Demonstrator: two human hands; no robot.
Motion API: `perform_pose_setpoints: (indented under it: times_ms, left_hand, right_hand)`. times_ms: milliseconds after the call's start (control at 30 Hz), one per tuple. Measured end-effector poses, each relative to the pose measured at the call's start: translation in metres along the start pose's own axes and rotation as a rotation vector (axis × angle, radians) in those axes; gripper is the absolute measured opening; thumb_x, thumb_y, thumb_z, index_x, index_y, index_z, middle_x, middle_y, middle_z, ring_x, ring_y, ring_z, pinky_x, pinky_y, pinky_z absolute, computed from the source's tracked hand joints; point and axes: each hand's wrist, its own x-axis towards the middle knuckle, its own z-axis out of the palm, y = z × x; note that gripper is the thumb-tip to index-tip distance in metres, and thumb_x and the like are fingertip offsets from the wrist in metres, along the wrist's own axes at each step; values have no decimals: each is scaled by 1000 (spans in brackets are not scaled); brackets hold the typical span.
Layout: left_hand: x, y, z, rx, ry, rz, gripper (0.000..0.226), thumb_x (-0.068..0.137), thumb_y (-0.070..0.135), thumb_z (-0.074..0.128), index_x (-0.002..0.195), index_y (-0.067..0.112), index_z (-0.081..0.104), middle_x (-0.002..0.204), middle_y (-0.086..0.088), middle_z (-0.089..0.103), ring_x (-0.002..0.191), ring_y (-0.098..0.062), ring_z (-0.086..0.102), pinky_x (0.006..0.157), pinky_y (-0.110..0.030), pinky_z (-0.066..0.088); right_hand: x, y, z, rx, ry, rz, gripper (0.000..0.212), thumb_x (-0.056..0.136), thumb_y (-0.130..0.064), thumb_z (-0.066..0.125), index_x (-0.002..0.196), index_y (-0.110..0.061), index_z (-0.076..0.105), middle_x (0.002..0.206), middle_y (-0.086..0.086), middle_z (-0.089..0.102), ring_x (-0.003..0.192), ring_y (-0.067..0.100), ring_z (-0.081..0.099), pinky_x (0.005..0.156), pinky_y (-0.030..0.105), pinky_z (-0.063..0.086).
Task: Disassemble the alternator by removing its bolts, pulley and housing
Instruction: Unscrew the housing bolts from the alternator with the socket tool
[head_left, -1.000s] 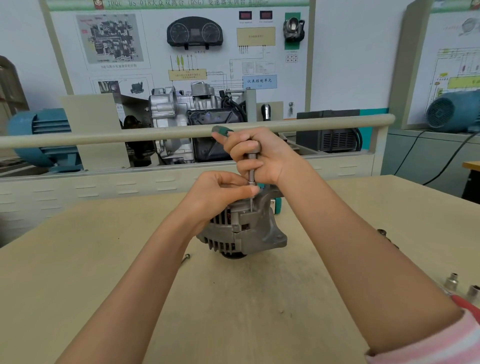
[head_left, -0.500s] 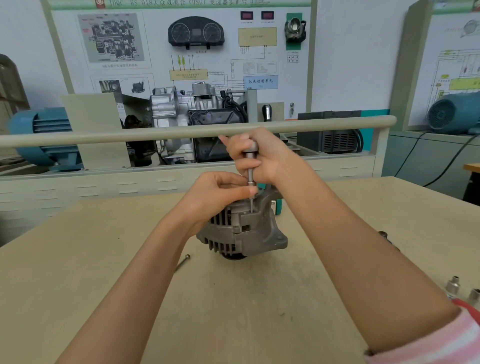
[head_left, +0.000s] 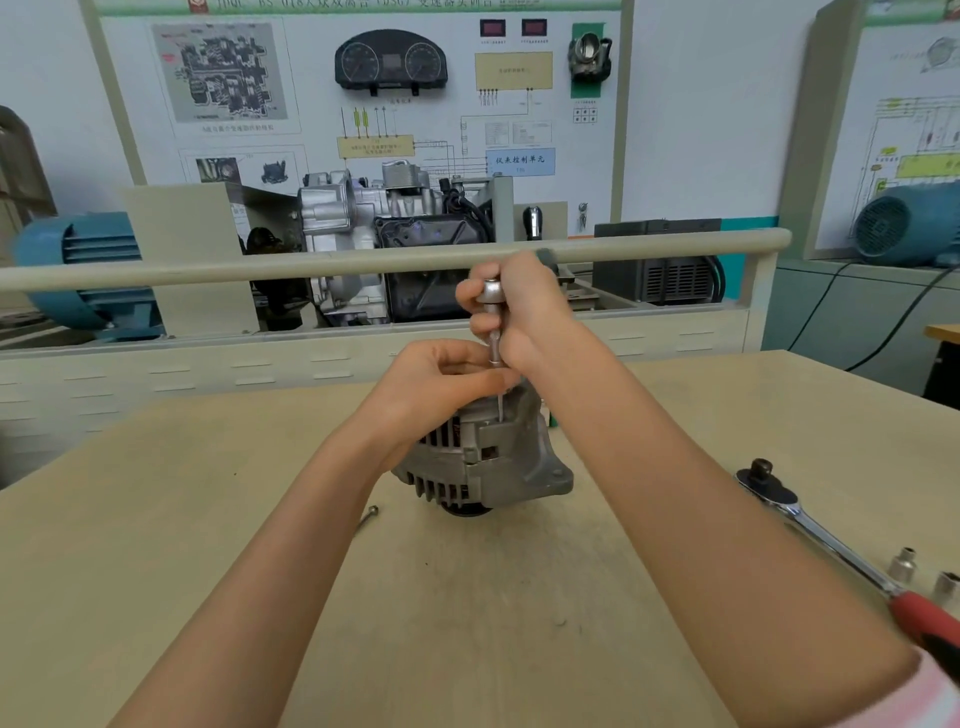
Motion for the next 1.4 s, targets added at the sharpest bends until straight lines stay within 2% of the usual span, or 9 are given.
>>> perform_pose_setpoints:
  times_ms: [200, 367, 433, 633, 767, 867, 1000, 1267, 1400]
  left_hand:
    - [-1, -2, 5, 38, 73, 9, 5, 78, 21, 78, 76, 19, 74, 74, 4, 74, 72, -7, 69, 72, -18, 54]
    - [1, -2, 9, 144, 118, 31, 13, 81, 10, 71, 75, 21, 72, 78, 0, 74, 82, -19, 69, 82, -35, 54]
    - [2, -2, 8, 174, 125, 39, 17, 83, 7, 66, 75, 20, 72, 81, -3, 74, 86, -23, 69, 83, -37, 53]
    - [-3, 0, 7, 78, 67, 10, 5, 80, 25, 75, 80, 21, 74, 83, -1, 75, 85, -17, 70, 84, -32, 53]
    - [-2, 0, 6, 47, 55, 13, 4, 79, 23, 77, 80, 22, 73, 79, 4, 74, 78, -8, 68, 80, -26, 53]
    - [0, -1, 7, 54, 73, 13, 5, 78, 20, 77, 77, 21, 73, 79, 2, 74, 81, -12, 68, 85, -31, 54]
    - [3, -3, 8, 97, 94, 30, 15, 81, 12, 72, 73, 25, 71, 77, 4, 74, 81, -14, 69, 82, -31, 55]
    - [0, 0, 3, 28, 9, 29, 5, 82, 20, 73, 78, 23, 74, 77, 5, 75, 72, -2, 69, 64, -10, 52]
    - [0, 0, 3, 3, 23, 13, 7, 80, 20, 76, 73, 21, 72, 69, 9, 73, 66, 0, 67, 60, -8, 49]
  right_hand:
    - [6, -10, -13, 124, -408, 377, 24, 96, -8, 29, 84, -9, 50, 45, -10, 40, 30, 0, 37, 27, 9, 13]
    - [-3, 14, 3, 148, 270, -323, 15, 99, -4, 24, 95, -9, 38, 70, 4, 47, 33, 6, 45, 30, 15, 26]
    - [-4, 18, 9, 130, 318, -401, 13, 101, -8, 23, 103, -9, 36, 75, 6, 45, 34, 7, 45, 31, 15, 28]
    - [9, -7, -6, 78, -192, 221, 28, 91, -1, 23, 73, -14, 40, 44, -7, 39, 28, 1, 37, 26, 13, 14]
    - [8, -11, -20, 196, -420, 357, 17, 86, -3, 34, 84, -8, 50, 45, -9, 39, 29, 1, 37, 26, 10, 15]
    - [5, -6, -13, 217, -224, 230, 24, 93, -3, 27, 82, -12, 45, 46, -8, 41, 29, 1, 39, 26, 12, 15]
    - [0, 13, 2, 143, 295, -337, 17, 100, -6, 22, 105, -17, 35, 70, 5, 45, 29, 4, 45, 29, 14, 26]
    - [5, -3, -7, 76, -120, 99, 29, 92, -1, 22, 72, -14, 39, 43, -7, 41, 29, 2, 38, 26, 14, 15]
    - [5, -10, -15, 117, -395, 330, 26, 98, -9, 30, 83, -9, 51, 44, -11, 40, 28, 1, 35, 25, 11, 15]
